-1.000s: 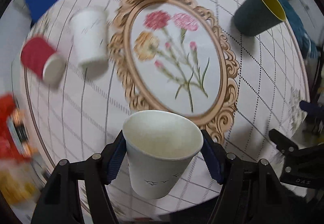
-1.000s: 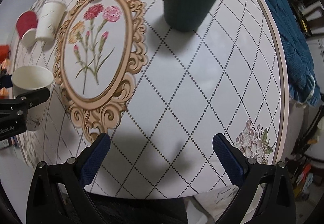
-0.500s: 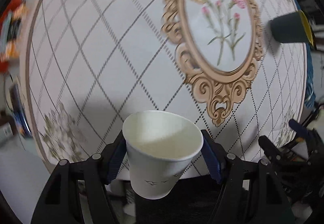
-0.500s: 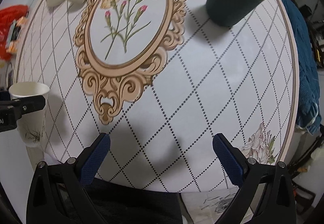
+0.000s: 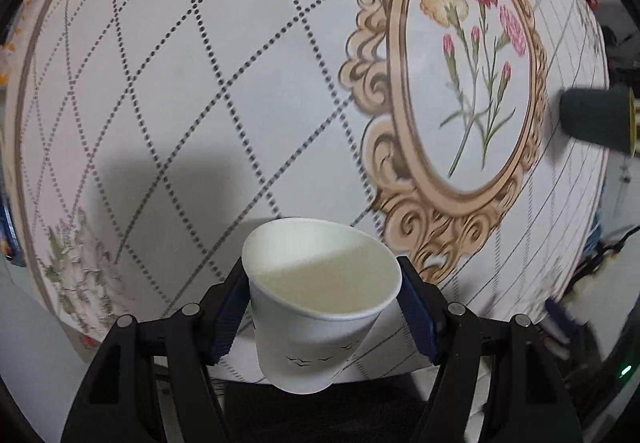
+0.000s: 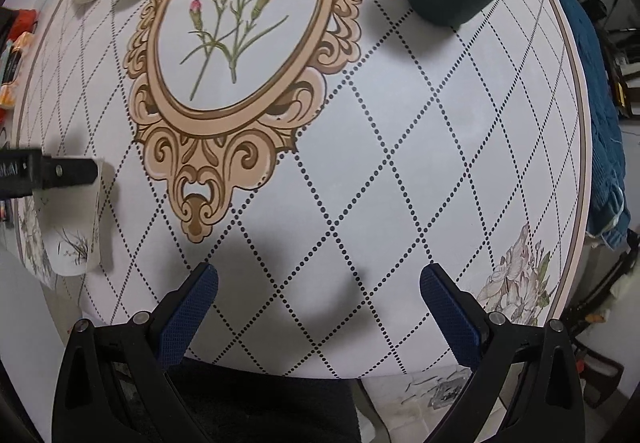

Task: Flip cup upside down
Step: 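Carry the upright cup and lower it onto the table, open left gripper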

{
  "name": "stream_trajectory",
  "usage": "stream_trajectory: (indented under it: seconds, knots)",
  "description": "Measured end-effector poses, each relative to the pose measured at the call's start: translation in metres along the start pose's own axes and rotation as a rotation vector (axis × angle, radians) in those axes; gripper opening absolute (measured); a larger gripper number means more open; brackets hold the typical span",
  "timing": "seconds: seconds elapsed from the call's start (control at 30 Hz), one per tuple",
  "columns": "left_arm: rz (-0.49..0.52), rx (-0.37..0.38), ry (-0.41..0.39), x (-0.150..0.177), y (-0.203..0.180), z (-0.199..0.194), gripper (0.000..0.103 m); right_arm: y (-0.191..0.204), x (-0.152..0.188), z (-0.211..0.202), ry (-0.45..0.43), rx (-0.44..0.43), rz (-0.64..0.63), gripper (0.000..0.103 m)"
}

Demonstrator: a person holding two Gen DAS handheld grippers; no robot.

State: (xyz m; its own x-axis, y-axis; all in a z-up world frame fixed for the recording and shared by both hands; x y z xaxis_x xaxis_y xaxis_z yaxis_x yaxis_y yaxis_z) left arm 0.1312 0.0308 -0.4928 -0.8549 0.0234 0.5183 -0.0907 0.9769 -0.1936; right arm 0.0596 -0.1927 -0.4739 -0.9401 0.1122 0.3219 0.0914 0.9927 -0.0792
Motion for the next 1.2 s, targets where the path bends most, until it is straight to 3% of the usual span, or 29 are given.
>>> stream_trajectory:
  seconds: [0.23,0.6,0.73,1.2]
  knots:
    - [-0.03,0.035,-0.014,-0.026,-0.006,-0.001,0.069,-0.007,0.0,0.008,0.013,-0.002,0.03,0.103]
    - [0.014,-0.04,-0.024,-0.031,-0.022,0.018,0.07,-0.018,-0.008,0.012,0.019,0.004,0.049,0.103]
    - [0.022,-0.046,-0.025,-0.033,-0.032,0.02,0.084,-0.021,-0.012,0.01,0.015,0.004,0.053,0.103]
    - [0.047,-0.084,-0.034,-0.035,-0.048,0.016,0.085,-0.027,-0.016,0.005,0.01,-0.004,0.075,0.103]
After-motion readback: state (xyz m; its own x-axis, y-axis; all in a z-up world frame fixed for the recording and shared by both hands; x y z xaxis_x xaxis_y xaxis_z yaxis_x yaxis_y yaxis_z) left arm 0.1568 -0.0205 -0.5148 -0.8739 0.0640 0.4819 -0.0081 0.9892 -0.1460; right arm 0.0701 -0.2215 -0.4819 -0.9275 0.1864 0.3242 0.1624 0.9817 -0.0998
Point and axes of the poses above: each gripper's, at about its wrist camera, not at the fingertips, and z roughly the way its jaws point, y to its left, x to its underside, the point moved 9 cm from there along z, roughly the way its jaws point, and after that the axes turned 15 degrees about y, right-handed, at the moved point
